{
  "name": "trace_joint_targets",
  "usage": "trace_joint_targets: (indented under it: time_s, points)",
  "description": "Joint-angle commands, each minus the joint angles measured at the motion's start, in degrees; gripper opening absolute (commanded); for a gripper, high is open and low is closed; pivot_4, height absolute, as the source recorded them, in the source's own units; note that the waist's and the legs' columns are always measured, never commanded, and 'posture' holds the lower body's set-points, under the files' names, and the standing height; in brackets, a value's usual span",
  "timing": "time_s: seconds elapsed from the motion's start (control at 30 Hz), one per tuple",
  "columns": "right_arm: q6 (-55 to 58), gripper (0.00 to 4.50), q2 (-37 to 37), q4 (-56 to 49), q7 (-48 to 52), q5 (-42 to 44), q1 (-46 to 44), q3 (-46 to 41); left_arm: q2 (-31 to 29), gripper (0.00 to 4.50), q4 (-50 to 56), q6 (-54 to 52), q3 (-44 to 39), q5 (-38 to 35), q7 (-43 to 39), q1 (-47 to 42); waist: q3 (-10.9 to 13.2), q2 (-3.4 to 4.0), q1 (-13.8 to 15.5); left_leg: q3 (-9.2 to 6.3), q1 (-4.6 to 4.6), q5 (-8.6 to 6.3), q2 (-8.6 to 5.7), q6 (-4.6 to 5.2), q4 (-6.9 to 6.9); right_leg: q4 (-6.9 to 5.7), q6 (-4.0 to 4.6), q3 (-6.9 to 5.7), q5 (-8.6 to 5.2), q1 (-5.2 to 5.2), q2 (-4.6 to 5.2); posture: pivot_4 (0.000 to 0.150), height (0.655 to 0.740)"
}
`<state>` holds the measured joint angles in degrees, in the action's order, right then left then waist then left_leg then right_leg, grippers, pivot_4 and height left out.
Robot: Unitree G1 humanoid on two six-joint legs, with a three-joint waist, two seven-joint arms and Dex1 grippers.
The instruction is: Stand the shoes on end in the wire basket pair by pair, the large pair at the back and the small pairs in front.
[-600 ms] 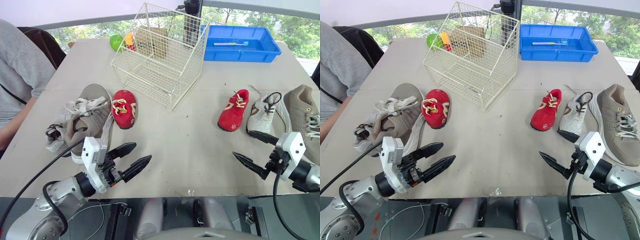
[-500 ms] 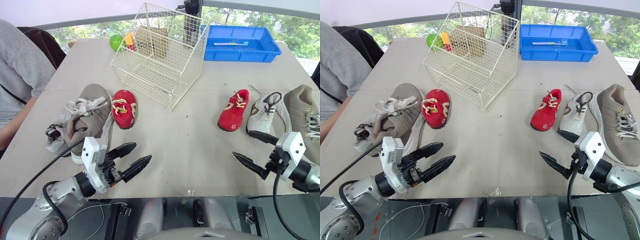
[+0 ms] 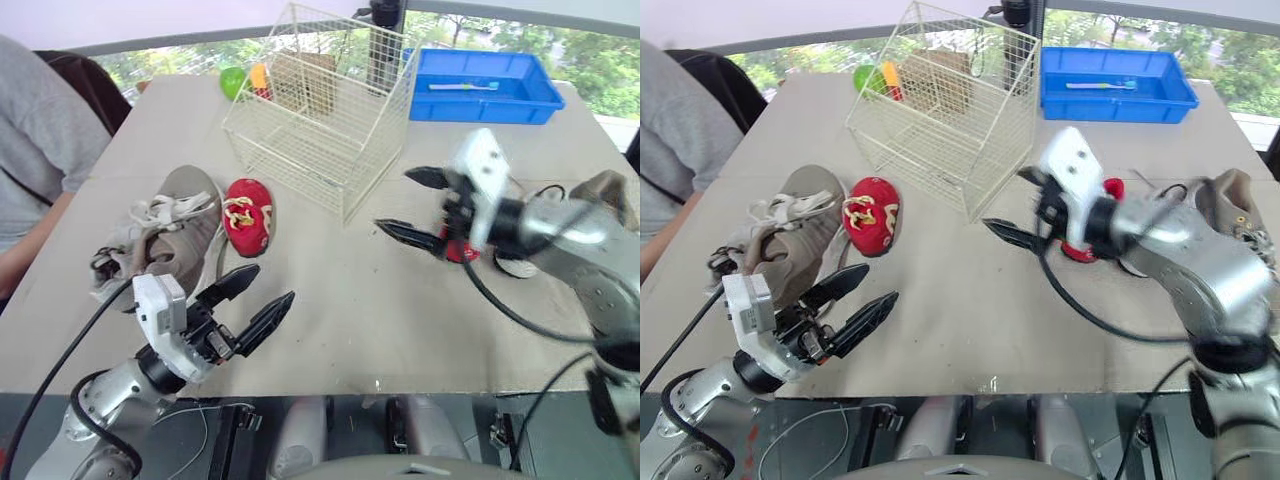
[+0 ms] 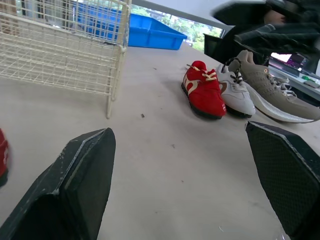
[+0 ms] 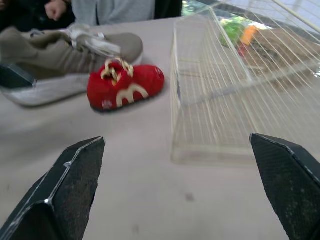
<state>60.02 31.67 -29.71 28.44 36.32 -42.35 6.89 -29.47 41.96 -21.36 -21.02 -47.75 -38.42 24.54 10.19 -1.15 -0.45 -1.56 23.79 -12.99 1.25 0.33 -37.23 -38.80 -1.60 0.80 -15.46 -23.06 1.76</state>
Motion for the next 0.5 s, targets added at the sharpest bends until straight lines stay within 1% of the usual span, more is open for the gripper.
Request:
trace_joint_targets:
  time_s: [0.03, 0.1, 0.27, 0.33, 0.4, 0.5]
  points:
    - [5.13, 4.50, -4.85, 11.34, 0.42, -4.69, -15.84, 9.33, 0.55, 4.46, -0.30, 2.75, -0.81, 2.67, 0.58, -0.12, 0.14, 0.23, -0.69, 0.24, -0.04, 0.00, 0.00, 0.00, 0.01, -0.12, -0.04, 0.12, 0.03, -0.12, -0.03, 0.150, 0.7400]
    - [6.57, 4.50, -8.70, 19.68, 1.29, -5.62, -22.31, 10.72, 0.65, 4.46, -0.47, 2.93, -1.18, 2.68, 0.53, -0.08, -0.01, 0.00, -0.62, 0.29, 0.02, 0.01, 0.01, 0.01, 0.04, -0.12, 0.00, 0.12, 0.09, -0.26, -0.03, 0.150, 0.7400]
    - [3.08, 4.50, -14.72, 37.54, 4.90, -11.47, -33.72, 15.60, 0.70, 4.46, -0.81, 3.61, -1.54, 2.80, -0.37, 0.98, -0.01, 0.01, -0.43, 0.25, 0.08, 0.00, 0.02, 0.01, 0.12, -0.08, -0.01, 0.10, 0.09, -0.27, 0.03, 0.150, 0.7400]
    - [1.19, 4.50, -16.72, 43.02, 6.93, -13.33, -36.51, 17.00, 0.74, 4.46, -0.85, 3.74, -1.46, 2.87, -0.58, 1.23, -0.01, 0.00, -0.42, 0.28, 0.08, 0.00, 0.01, 0.01, 0.13, -0.08, -0.01, 0.07, 0.09, -0.28, 0.04, 0.150, 0.7400]
    - [-3.06, 4.50, -19.33, 51.34, 9.32, -17.19, -38.99, 20.25, 0.91, 4.46, -0.87, 3.78, -1.24, 2.96, -0.45, 1.19, 0.00, 0.01, -0.60, 0.35, 0.08, -0.01, 0.01, 0.02, 0.13, -0.10, -0.01, 0.07, 0.09, -0.32, 0.04, 0.150, 0.7400]
    - [-9.14, 4.50, -22.82, 62.77, 12.02, -21.80, -41.68, 22.11, 1.24, 4.46, -0.67, 3.96, -0.77, 3.21, -0.36, 1.56, 0.00, 0.02, -0.81, 0.40, 0.05, -0.01, 0.03, 0.02, 0.16, -0.11, -0.01, 0.07, 0.09, -0.36, -0.01, 0.150, 0.7400]
